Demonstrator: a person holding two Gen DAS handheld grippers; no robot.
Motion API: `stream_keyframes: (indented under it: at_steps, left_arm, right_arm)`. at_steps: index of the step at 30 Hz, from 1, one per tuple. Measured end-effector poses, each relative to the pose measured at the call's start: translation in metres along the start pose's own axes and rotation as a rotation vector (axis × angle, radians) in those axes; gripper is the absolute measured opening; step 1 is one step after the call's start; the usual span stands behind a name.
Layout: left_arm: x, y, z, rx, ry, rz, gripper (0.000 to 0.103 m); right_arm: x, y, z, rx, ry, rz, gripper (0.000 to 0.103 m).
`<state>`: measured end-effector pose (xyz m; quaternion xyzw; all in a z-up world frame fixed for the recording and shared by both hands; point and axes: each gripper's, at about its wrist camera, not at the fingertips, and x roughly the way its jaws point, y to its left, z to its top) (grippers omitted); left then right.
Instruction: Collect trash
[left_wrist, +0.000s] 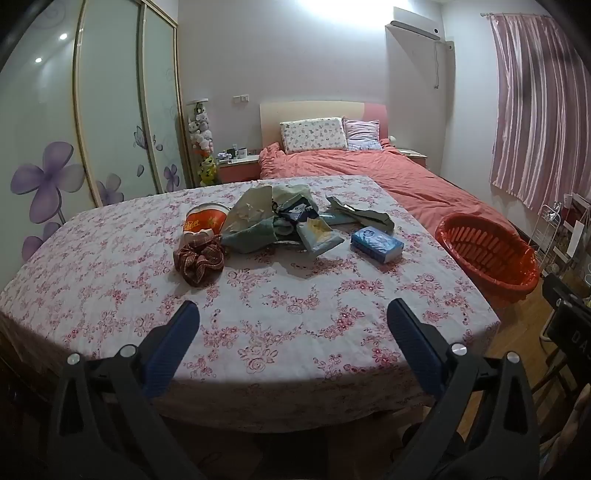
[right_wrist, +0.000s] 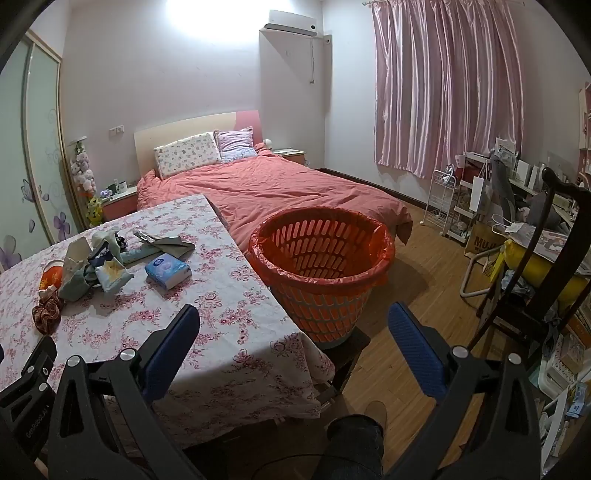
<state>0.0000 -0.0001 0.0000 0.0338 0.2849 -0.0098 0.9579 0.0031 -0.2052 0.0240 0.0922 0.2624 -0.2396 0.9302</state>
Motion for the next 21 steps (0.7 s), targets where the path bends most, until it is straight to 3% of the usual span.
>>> stream_keyframes:
  at_steps: [21]
  left_arm:
    - [0.0001,0.0002,0.0000,-0.004,0.002,-0.003,0.099]
  right_arm:
    - [0.0005,-0.0002,-0.0008,0.001,0.001,0.001,0.101]
